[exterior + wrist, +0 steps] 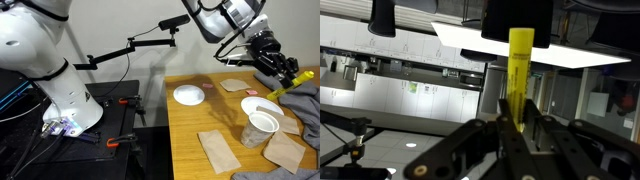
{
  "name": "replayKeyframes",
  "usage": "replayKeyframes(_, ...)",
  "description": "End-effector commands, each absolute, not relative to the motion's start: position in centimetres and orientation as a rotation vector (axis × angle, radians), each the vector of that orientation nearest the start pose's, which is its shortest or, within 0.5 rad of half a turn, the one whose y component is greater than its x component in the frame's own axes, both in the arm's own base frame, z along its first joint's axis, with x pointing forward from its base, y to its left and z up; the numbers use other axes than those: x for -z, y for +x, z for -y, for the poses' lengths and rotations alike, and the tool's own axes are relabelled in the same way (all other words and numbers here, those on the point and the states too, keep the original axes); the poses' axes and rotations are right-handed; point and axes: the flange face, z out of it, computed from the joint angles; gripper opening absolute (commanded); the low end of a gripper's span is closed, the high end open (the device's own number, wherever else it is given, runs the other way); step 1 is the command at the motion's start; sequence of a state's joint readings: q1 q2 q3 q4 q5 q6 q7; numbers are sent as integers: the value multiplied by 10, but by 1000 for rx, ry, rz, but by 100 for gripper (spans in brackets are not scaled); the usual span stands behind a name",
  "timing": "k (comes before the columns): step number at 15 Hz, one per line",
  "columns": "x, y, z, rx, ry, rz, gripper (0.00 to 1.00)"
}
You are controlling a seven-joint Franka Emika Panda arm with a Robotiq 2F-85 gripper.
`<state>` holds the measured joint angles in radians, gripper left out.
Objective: Put the marker into the cup.
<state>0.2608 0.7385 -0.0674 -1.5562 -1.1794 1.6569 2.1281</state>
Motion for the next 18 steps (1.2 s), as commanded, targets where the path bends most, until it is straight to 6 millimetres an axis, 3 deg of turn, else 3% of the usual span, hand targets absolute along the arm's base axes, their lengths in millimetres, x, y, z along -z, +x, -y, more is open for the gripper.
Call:
replayKeyframes(1, -219, 673, -48, -1065, 1521, 1267, 5)
replayKeyframes(11, -153, 660, -57, -1180, 1504, 1272, 5)
replayKeyframes(18, -124, 652, -56, -1155, 1503, 1250, 5)
